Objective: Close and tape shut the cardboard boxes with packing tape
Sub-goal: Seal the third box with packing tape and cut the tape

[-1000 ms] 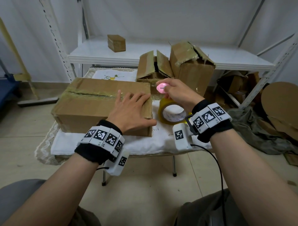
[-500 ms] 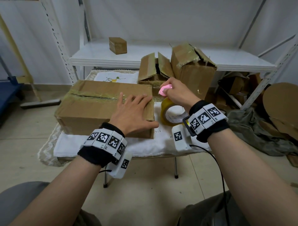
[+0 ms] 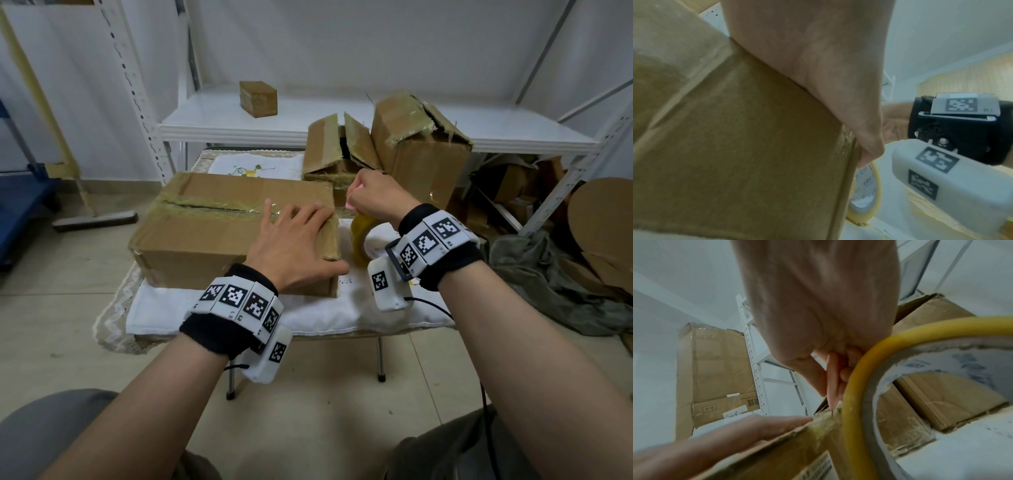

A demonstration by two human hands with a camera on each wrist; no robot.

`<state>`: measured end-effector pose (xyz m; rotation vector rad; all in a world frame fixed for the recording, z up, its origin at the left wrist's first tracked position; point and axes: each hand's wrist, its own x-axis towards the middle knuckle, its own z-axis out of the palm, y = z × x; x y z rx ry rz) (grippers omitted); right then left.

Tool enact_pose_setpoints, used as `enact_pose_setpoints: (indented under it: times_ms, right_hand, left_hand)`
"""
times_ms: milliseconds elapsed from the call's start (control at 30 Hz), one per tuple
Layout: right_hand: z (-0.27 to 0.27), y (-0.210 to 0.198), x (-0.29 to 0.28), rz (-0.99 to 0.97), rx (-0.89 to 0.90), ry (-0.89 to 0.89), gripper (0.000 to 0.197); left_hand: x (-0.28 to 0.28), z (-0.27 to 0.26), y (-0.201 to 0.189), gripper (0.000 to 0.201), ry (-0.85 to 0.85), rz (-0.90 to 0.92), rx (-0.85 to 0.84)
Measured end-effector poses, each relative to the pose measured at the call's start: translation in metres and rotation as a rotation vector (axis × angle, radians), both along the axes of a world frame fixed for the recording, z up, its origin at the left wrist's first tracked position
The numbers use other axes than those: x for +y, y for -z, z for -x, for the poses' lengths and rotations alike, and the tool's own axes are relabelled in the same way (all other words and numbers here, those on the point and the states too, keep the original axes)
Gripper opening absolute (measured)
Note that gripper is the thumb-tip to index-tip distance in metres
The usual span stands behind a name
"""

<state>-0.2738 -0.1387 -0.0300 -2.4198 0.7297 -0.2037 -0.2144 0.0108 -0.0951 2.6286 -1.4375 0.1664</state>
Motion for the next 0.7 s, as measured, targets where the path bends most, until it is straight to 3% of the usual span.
enact_pose_setpoints:
  times_ms: [167,300,567,700]
  right_hand:
    - [-0.0045,0.0031,0.0019,0.056,-0.006,0.001,0.023]
    - [-0.0052,0.0032,0.0043,0.088,0.021,-0.018,0.027]
    - [-0.0038,0.0032,0.0013,0.066,0.026,-0.060,0.012]
    - [-0.0026,0.0039,-0.0012,0.007,0.000,-0.060,0.016]
  left_hand:
    - [-0.0001,0.0002,-0.0004,0.099,0.001,0.002,-0.003]
    - [0.0001,0.0004,-0.0003,0.098,-0.003,0.007,0.007]
    - [-0.0001,0.0010,0.0000,0.098,-0.001,0.009,0.004]
    - [0.0002,0.0006,0.0004,0.098,0.001,0.013,0.002]
